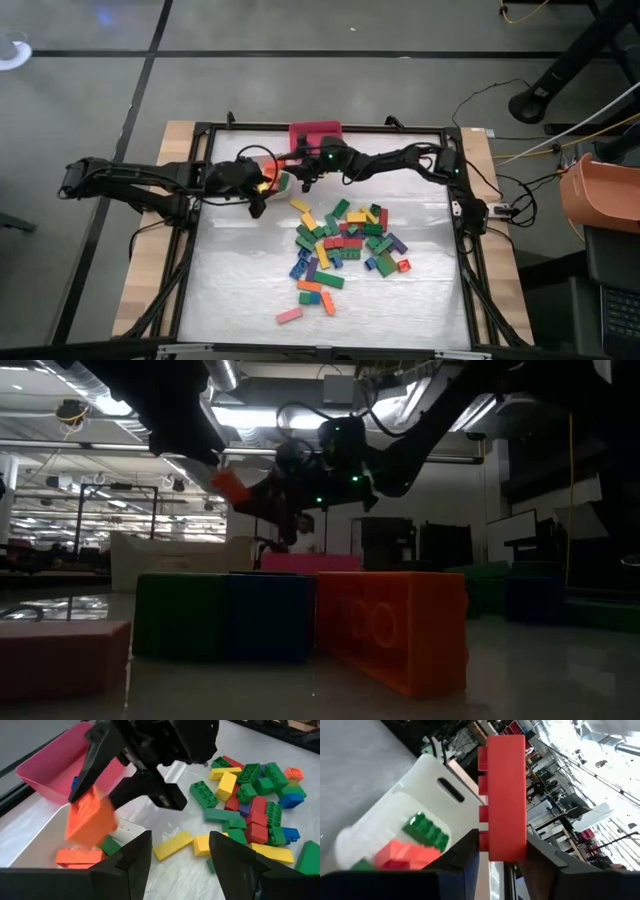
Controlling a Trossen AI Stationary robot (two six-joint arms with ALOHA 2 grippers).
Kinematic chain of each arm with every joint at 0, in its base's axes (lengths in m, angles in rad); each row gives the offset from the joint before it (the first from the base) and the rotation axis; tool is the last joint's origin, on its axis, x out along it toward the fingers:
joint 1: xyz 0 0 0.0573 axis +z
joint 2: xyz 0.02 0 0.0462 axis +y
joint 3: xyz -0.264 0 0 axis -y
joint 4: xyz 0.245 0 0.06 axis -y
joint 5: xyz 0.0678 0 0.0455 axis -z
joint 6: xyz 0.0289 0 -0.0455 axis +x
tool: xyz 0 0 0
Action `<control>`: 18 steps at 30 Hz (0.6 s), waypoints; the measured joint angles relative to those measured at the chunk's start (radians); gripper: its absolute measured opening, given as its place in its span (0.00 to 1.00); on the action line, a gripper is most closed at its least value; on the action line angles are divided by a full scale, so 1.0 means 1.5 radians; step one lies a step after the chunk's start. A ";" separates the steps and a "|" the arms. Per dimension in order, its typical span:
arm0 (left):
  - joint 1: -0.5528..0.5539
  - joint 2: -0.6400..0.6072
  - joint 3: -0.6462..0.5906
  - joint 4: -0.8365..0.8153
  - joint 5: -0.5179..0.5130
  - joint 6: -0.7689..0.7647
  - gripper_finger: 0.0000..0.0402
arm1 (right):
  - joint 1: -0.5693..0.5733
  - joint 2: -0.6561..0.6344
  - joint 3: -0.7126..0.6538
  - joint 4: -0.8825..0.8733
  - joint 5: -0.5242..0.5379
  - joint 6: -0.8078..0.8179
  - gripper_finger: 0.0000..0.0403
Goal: Sort blocks by size
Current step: Put the large orange game piece into the white bin, then put the large yellow wooden block into the white bin
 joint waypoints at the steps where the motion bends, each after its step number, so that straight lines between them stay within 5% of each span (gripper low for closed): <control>1: -0.002 0.000 0.000 0.000 0.000 -0.002 0.46 | 0.003 0.002 0.010 -0.014 0.000 0.000 0.32; 13: -0.038 0.009 0.000 0.003 0.000 0.032 0.46 | 0.005 -0.004 0.106 -0.253 0.013 -0.003 0.32; 18: -0.055 0.057 0.000 0.047 0.000 0.103 0.46 | 0.005 -0.043 0.163 -0.467 0.117 -0.022 0.33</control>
